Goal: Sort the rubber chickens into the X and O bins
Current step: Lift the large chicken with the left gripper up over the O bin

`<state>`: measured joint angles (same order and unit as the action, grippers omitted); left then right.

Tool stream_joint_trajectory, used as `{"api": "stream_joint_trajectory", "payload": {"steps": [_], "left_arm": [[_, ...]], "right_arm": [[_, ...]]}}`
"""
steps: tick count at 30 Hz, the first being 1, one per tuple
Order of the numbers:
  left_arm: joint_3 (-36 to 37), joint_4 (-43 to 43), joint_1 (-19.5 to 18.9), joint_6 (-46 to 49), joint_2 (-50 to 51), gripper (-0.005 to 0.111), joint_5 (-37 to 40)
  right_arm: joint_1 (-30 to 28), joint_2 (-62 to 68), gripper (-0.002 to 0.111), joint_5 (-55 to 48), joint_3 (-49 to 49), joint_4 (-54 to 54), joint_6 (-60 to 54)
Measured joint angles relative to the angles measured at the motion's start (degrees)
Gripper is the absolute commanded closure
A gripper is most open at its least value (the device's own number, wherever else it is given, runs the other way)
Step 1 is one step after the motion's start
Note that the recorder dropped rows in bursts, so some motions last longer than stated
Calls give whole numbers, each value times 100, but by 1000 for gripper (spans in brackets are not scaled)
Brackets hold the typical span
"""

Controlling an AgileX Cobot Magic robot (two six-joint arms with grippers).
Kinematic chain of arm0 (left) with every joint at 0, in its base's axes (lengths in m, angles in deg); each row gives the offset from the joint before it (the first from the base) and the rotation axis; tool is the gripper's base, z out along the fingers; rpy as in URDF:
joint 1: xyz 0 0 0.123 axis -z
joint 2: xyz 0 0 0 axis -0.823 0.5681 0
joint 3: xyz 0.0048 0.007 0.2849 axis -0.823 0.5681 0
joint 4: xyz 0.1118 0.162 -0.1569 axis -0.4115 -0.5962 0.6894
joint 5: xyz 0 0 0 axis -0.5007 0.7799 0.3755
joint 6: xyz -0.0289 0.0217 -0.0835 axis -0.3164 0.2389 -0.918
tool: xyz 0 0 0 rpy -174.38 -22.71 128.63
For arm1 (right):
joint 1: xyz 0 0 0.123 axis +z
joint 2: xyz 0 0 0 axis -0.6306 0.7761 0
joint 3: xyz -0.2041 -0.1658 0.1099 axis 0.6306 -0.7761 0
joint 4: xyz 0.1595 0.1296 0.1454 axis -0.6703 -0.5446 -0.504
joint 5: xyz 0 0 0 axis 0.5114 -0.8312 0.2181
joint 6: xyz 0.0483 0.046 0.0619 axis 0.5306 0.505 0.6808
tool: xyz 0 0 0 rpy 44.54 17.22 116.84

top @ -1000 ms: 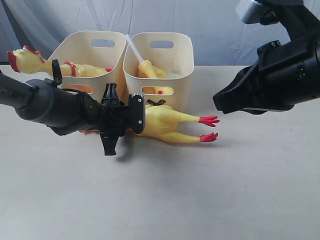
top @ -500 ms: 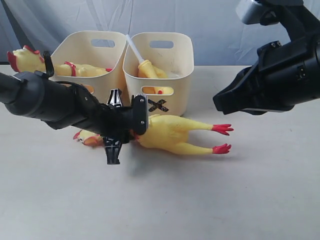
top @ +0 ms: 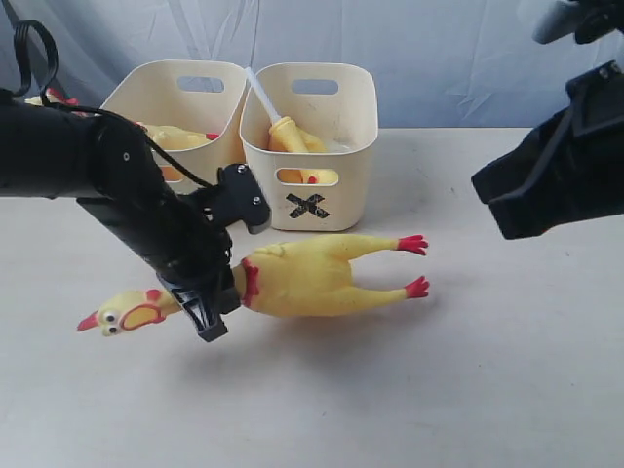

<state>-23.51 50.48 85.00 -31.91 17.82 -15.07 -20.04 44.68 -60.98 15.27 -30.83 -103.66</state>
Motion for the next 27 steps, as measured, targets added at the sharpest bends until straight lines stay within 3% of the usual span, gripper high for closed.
{"api": "stream_joint_trajectory", "payload": {"steps": [8, 27], "left_arm": [[0, -256, 0, -1559, -603, 107, 855], [0, -109, 0, -2340, -2138, 107, 1376]], "right_arm": [[0, -355, 109, -37, 0, 214, 67], [0, -392, 109, -51, 0, 225, 88]]}}
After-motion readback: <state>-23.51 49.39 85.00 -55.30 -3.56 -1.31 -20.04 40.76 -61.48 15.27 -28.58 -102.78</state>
